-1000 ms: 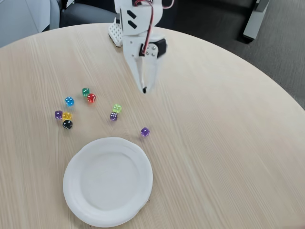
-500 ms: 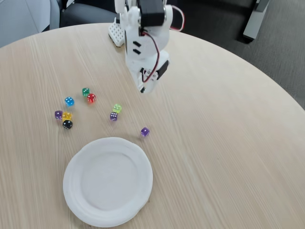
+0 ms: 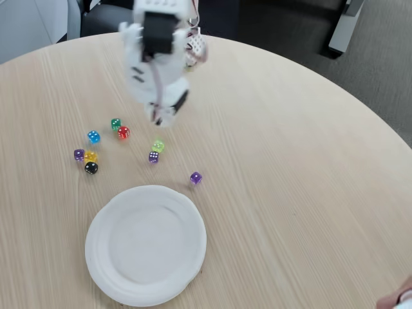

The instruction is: Pick a purple dice and put it in the plate.

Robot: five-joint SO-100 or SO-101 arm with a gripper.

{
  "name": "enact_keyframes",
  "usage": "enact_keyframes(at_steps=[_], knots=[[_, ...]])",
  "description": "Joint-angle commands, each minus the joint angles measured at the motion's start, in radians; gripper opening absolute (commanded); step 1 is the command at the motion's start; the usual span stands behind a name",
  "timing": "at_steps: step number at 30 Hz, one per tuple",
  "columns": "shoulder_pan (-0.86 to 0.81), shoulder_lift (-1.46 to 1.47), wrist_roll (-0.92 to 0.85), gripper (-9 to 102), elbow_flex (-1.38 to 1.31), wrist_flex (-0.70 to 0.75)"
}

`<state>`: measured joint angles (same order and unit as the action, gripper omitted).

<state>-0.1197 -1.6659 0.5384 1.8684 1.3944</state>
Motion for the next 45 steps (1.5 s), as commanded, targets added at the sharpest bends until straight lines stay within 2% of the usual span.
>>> enact_keyframes(at_steps=[1,7,13,33,45], knots=[[-0.029,0.023,-0.026,8,-0.029,-0.035],[-0.031,0.041,0.018,15,-0.023,-0.224],[-0.031,0.041,0.041,17,-0.023,-0.31],[-0.031,0.156,0.106,20,-0.023,-0.322],[-0.032,0.202,0.123,16,-0.023,-0.322]])
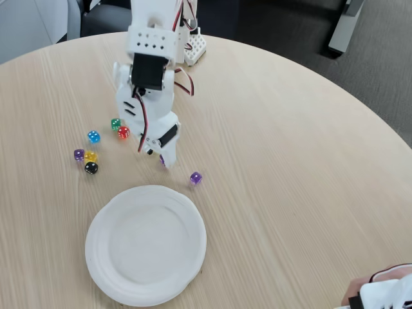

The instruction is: Pick a purple dice and put it in the plate.

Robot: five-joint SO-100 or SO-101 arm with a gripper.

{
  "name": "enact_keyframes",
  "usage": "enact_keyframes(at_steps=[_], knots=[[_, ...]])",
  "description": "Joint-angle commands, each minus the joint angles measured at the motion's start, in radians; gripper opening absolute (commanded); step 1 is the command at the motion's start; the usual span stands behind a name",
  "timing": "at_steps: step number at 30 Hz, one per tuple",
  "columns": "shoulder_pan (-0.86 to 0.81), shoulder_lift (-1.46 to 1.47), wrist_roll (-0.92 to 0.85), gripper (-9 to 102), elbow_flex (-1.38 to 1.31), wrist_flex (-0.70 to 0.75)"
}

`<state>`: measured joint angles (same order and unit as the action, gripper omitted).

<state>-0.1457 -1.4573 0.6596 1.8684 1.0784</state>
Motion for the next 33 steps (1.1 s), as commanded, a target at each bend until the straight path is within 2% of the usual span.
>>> enact_keyframes(at_steps=[1,9,15,23,33], knots=[[-0.006,-0.006,0.0,16,-0.023,-0.006],[-0.006,-0.006,-0.029,17,-0.023,-0.002],[-0.006,-0.018,-0.155,18,-0.023,0.003],[0.012,-0.025,-0.121,18,-0.023,0.006],[0.015,-0.009,-0.402,19,-0.023,0.008]])
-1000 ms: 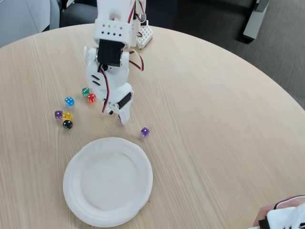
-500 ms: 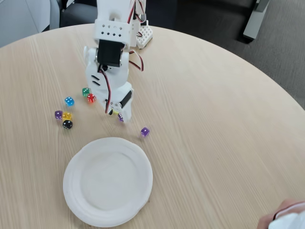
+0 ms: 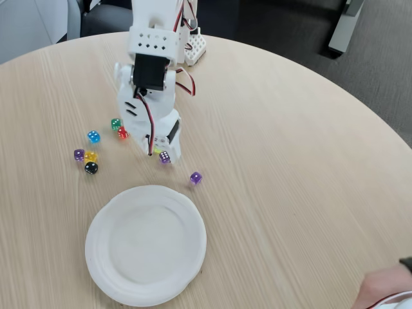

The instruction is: Pick a purple dice and put it in the plate.

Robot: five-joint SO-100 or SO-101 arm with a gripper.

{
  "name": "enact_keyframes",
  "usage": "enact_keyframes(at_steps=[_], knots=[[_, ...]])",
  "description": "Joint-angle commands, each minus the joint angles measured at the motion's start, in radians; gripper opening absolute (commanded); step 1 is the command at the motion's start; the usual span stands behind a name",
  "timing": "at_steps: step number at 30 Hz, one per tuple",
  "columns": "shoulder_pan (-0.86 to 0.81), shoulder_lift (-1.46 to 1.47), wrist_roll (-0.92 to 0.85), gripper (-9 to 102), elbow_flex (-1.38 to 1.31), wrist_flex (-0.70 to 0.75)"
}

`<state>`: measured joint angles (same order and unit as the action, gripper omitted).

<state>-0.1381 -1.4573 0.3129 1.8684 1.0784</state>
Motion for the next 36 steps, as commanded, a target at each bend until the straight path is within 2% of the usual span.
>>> enact_keyframes(at_steps=[1,8,17,21,27,36], knots=[[0.008,-0.009,-0.08,19,-0.023,0.008],[0.008,-0.009,-0.146,15,-0.023,0.003],[0.0,-0.009,-0.143,0,-0.023,-0.002],[-0.005,-0.025,-0.071,0,-0.023,0.006],[-0.008,-0.126,0.179,0,-0.037,0.012],[0.005,-0.402,0.199,0,-0.038,0.0]])
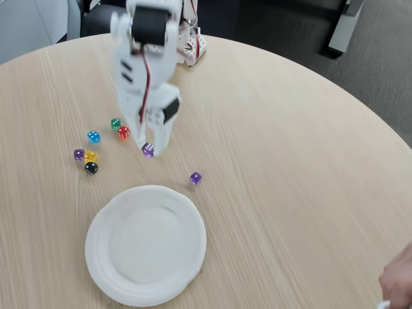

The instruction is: Pick a purple dice and put it in the plate.

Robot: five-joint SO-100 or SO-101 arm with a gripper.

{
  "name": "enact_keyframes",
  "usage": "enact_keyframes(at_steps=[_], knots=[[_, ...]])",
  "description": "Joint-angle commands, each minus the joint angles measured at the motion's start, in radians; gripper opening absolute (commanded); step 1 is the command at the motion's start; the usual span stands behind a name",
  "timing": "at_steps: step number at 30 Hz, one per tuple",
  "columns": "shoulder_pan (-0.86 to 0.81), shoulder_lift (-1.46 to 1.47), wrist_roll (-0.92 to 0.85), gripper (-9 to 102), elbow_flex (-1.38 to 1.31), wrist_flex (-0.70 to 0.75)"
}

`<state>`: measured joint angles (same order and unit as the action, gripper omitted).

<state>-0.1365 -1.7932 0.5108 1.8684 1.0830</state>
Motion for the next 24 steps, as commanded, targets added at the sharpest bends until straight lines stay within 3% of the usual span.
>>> enact_keyframes(at_steps=[1,5,15,24], knots=[[0.0,-0.069,-0.009,0,-0.038,-0.009],[-0.011,-0.052,-0.133,0,-0.04,-0.046],[-0.014,-0.021,-0.318,0,-0.015,-0.456],[-0.014,0.173,-0.5,0,-0.015,-0.503]])
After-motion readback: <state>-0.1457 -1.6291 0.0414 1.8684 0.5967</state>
